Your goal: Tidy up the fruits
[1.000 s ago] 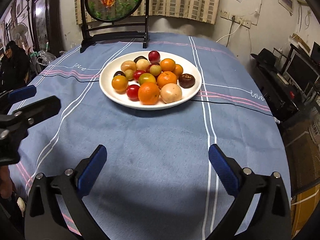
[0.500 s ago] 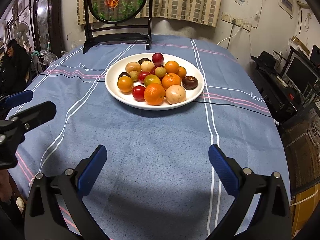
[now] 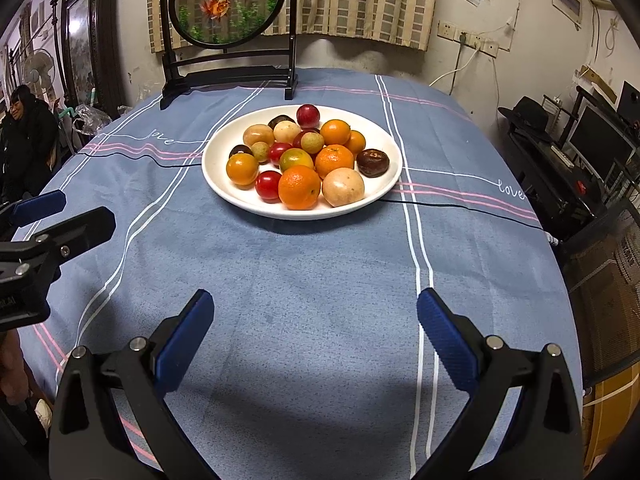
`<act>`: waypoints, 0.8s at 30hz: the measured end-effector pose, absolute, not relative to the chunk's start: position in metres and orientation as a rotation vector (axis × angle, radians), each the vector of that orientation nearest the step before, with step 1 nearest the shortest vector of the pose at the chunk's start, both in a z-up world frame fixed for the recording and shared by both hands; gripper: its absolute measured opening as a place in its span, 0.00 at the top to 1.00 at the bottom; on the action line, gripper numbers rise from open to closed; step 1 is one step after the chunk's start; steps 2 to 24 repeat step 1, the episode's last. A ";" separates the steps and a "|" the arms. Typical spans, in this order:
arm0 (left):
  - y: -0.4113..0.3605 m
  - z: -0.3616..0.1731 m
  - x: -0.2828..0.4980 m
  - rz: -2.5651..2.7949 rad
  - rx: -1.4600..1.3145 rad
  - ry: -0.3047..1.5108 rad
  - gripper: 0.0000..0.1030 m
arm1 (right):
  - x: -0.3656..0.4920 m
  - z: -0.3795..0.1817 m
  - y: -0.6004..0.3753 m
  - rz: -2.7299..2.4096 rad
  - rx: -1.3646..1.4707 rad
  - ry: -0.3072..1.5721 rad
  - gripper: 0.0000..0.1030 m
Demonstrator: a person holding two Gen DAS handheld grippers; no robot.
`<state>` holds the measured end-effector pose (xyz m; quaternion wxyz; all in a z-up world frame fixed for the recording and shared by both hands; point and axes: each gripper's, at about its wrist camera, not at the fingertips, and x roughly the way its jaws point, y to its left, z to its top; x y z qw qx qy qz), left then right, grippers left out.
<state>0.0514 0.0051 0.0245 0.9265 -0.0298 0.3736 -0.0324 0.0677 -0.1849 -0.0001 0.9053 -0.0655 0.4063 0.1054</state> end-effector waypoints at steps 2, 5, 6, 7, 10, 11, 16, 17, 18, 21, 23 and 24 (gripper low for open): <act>0.004 0.025 0.051 -0.069 -0.057 0.763 0.02 | 0.068 0.000 -0.185 0.219 -0.135 0.839 0.01; 0.004 0.025 0.051 -0.069 -0.057 0.763 0.02 | 0.068 0.000 -0.185 0.219 -0.135 0.839 0.01; 0.004 0.025 0.051 -0.069 -0.057 0.763 0.02 | 0.068 0.000 -0.185 0.219 -0.135 0.839 0.01; 0.004 0.025 0.051 -0.069 -0.057 0.763 0.02 | 0.068 0.000 -0.185 0.219 -0.135 0.839 0.01; 0.004 0.025 0.051 -0.069 -0.057 0.763 0.02 | 0.068 0.000 -0.185 0.219 -0.135 0.839 0.01; 0.004 0.025 0.051 -0.069 -0.057 0.763 0.02 | 0.068 0.000 -0.185 0.219 -0.135 0.839 0.01; 0.004 0.025 0.051 -0.069 -0.057 0.763 0.02 | 0.068 0.000 -0.185 0.219 -0.135 0.839 0.01; 0.004 0.025 0.051 -0.069 -0.057 0.763 0.02 | 0.068 0.000 -0.185 0.219 -0.135 0.839 0.01; 0.004 0.025 0.051 -0.069 -0.057 0.763 0.02 | 0.068 0.000 -0.185 0.219 -0.135 0.839 0.01; 0.004 0.025 0.051 -0.069 -0.057 0.763 0.02 | 0.068 0.000 -0.185 0.219 -0.135 0.839 0.01; 0.004 0.025 0.051 -0.069 -0.057 0.763 0.02 | 0.068 0.000 -0.185 0.219 -0.135 0.839 0.01; 0.004 0.025 0.051 -0.069 -0.057 0.763 0.02 | 0.068 0.000 -0.185 0.219 -0.135 0.839 0.01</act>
